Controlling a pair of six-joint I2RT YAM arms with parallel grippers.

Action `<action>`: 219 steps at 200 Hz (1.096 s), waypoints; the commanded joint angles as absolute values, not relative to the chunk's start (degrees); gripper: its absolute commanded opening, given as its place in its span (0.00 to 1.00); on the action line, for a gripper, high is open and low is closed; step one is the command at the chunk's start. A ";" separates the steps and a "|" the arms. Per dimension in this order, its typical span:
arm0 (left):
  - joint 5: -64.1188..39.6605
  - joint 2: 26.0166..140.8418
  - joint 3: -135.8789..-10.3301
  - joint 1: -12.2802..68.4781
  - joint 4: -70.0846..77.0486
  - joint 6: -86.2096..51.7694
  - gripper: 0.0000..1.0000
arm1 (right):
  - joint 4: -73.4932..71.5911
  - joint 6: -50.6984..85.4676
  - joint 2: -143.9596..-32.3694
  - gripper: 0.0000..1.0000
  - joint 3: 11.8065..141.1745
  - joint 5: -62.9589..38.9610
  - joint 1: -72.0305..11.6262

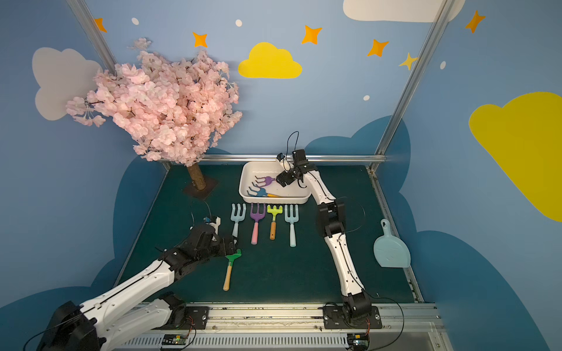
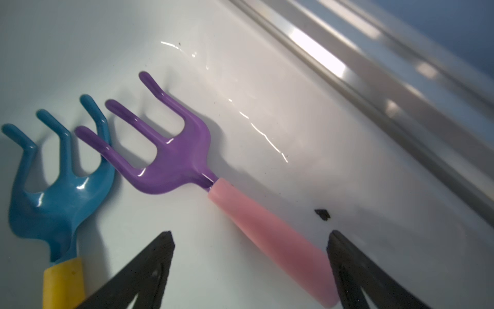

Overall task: Take the hand rake out of the storage box
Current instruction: Pick up the rake from the storage box.

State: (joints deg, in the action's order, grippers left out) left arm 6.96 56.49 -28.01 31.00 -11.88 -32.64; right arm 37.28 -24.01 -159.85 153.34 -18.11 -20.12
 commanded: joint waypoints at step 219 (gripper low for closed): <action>0.15 61.63 -37.27 23.74 -13.12 -29.96 1.00 | 42.49 -28.84 -152.00 0.16 142.86 -11.25 -22.55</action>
State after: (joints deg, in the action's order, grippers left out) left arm 2.59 61.43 -36.12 24.05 -14.46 -30.61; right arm 43.75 -28.60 -155.50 145.08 -14.06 -22.20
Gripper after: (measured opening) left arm 0.999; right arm 0.254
